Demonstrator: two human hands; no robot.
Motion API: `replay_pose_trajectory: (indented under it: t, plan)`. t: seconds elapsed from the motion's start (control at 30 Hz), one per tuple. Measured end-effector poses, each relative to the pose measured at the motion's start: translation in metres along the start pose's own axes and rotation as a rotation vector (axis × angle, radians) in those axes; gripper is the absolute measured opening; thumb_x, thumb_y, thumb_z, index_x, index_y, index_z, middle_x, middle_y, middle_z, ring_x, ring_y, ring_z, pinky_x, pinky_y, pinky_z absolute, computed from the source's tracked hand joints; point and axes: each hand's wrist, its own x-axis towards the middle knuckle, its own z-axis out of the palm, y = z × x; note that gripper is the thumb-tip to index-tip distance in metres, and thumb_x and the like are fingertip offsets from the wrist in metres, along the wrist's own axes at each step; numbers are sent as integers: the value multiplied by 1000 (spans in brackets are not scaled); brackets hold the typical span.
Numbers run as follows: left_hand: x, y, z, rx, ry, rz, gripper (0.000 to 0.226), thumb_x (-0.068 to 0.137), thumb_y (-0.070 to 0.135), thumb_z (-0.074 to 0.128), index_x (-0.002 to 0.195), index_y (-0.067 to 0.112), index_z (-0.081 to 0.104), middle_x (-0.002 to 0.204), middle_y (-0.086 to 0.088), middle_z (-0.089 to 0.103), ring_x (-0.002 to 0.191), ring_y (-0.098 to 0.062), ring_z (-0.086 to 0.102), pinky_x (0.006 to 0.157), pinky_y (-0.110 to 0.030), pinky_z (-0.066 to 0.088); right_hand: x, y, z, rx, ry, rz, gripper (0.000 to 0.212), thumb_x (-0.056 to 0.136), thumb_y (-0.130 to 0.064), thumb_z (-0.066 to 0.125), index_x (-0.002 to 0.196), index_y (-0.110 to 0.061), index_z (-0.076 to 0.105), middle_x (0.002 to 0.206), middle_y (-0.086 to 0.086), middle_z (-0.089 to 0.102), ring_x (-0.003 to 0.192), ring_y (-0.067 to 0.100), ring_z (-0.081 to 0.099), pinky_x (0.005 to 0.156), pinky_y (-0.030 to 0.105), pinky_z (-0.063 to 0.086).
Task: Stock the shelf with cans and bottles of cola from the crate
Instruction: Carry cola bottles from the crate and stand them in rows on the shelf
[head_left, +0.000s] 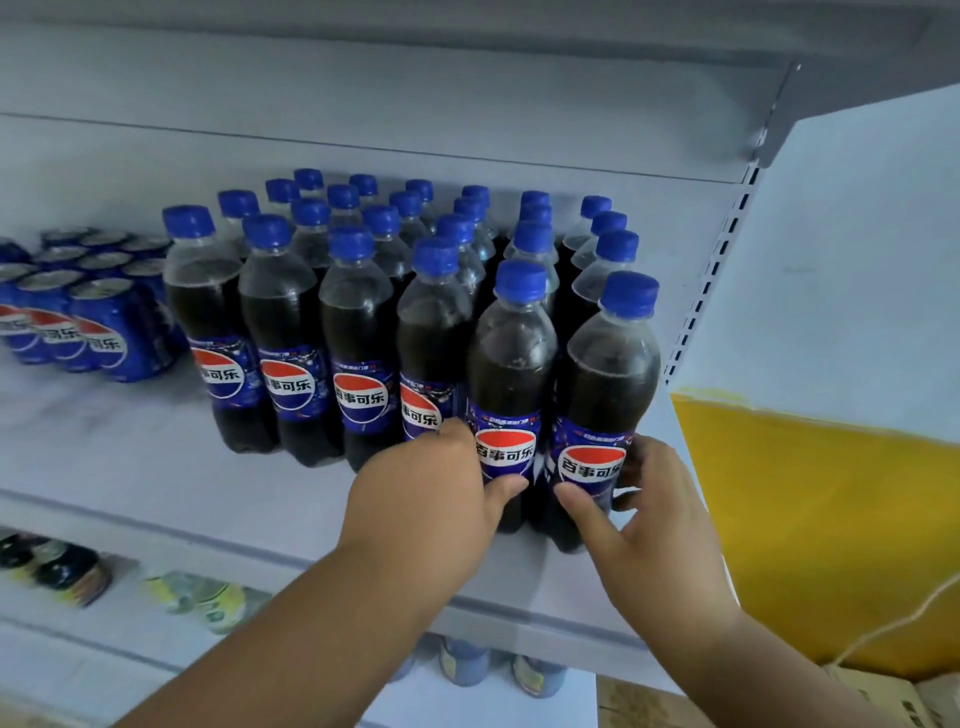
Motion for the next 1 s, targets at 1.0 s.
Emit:
replay_pose_trajectory:
  t: [1.0]
  plan:
    - [25,-13,4,86,-41,170,37,100,54,40,89,20,48,79,4,51,73,-21,52,62,-31,39,24,0,16,5,92,136,60,85,-41,76,137,-28,49,121,-10,59,103,9,61,85,29,52]
